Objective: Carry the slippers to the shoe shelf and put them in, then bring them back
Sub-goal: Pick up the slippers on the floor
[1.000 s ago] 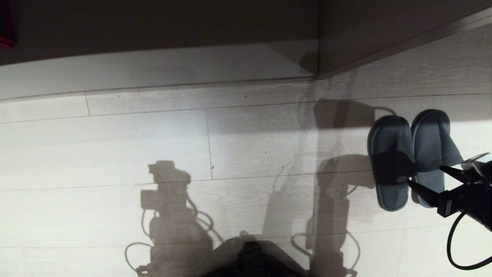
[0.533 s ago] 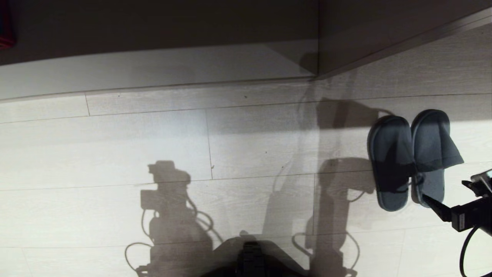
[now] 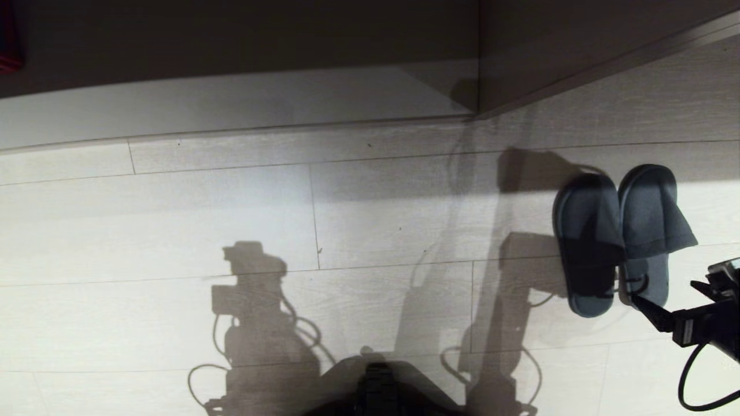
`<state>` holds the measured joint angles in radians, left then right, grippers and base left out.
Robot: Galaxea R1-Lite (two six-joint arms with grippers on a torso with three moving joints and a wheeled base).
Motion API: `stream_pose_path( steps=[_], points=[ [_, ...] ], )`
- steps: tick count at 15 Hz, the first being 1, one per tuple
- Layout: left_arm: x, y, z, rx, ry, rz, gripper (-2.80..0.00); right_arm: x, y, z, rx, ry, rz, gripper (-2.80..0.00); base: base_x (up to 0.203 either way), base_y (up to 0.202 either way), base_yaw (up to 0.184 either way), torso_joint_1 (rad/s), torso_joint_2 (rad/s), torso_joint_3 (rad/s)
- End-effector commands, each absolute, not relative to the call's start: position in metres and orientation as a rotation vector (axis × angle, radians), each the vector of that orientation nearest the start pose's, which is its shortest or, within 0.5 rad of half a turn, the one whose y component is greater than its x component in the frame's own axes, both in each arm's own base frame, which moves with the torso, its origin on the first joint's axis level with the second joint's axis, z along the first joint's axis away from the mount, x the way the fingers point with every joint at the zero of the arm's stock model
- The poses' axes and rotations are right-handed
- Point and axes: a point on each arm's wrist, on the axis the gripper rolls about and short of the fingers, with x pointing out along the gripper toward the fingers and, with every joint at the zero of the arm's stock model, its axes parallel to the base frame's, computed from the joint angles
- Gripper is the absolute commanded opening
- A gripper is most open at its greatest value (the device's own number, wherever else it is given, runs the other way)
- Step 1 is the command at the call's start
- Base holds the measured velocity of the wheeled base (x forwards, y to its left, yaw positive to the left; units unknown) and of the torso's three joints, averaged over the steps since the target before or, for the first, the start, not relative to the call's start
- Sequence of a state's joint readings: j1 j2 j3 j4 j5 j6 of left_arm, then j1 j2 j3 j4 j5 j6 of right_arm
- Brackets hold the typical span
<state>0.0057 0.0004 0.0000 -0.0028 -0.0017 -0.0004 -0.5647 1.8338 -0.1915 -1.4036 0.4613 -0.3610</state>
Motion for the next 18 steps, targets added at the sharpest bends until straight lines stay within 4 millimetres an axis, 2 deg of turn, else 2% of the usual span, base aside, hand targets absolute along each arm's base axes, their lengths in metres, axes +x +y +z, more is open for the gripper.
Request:
stream_pose_path(
  steps=[1, 4, 8, 14, 18],
  points=[
    [-0.023, 0.0, 0.076, 0.0, -0.002, 0.005, -2.8, 0.216, -0.118, 0.08, -0.187, 0.198, -0.051, 0.0, 0.0, 0.0, 0.0, 0.0, 0.0, 0.0],
    [-0.023, 0.0, 0.076, 0.002, -0.003, 0.005, -2.8, 0.224, -0.122, 0.069, -0.179, 0.209, -0.057, 0.0, 0.0, 0.0, 0.0, 0.0, 0.0, 0.0],
    [-0.023, 0.0, 0.076, 0.003, -0.002, 0.005, -2.8, 0.233, -0.119, 0.072, -0.155, 0.186, -0.04, 0.0, 0.0, 0.0, 0.0, 0.0, 0.0, 0.0],
    [-0.023, 0.0, 0.076, 0.021, -0.002, 0.003, -2.8, 0.258, -0.117, 0.095, -0.136, 0.06, -0.009, 0.0, 0.0, 0.0, 0.0, 0.0, 0.0, 0.0],
    [-0.023, 0.0, 0.076, 0.028, -0.001, 0.003, -2.8, 0.269, -0.113, 0.099, -0.147, 0.032, 0.019, 0.0, 0.0, 0.0, 0.0, 0.0, 0.0, 0.0]
  ],
)
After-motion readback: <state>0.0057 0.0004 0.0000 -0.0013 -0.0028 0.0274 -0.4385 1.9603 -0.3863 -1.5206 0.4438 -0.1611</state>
